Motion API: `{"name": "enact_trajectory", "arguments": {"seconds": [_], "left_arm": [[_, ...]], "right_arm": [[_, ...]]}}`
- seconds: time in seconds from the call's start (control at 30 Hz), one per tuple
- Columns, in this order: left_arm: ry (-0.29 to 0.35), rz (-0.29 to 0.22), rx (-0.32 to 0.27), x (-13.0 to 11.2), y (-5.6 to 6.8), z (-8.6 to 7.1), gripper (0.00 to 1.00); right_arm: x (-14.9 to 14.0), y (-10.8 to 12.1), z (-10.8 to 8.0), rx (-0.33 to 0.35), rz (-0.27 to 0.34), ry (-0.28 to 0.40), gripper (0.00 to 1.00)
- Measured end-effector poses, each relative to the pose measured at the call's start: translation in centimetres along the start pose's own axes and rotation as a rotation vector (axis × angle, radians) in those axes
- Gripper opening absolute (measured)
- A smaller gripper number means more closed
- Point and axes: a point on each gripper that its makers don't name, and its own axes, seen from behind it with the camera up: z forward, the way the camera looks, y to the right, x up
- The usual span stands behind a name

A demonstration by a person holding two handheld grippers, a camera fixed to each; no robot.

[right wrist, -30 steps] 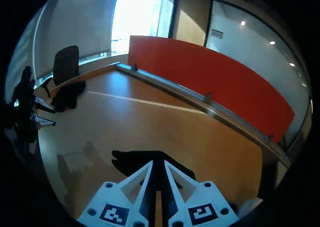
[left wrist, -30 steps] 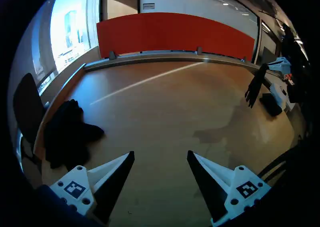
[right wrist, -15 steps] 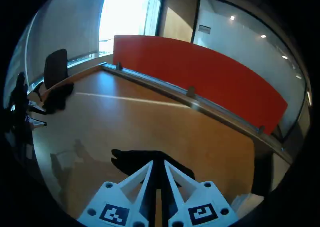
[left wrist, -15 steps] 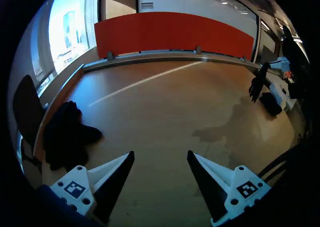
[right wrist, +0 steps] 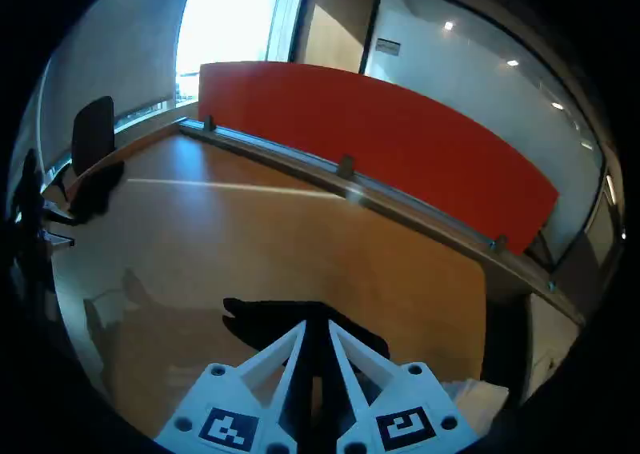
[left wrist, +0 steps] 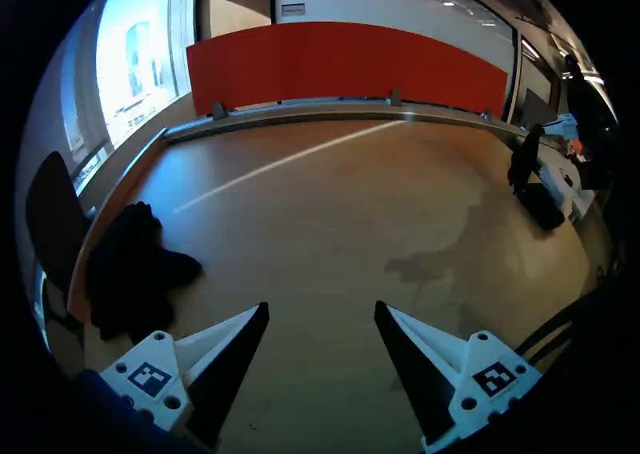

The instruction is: Fold towel

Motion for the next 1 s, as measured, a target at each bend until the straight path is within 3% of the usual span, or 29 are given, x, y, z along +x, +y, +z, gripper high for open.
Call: {"name": "enact_trajectory", "arguments": {"seconds": [0.57, 1.0], "left_arm": [[-0.005, 0.008, 0.007, 0.0, 0.6, -0.2, 0.98], [-0.006, 0.009, 0.013, 0.2, 0.9, -0.2, 0.98]], "right_arm": [[-1.9, 6.7, -0.5, -0.080, 0.017, -0.049, 0.05], [-1.1, 9.1, -0.7, -0.102, 0.039, -0.037, 0.05]]}}
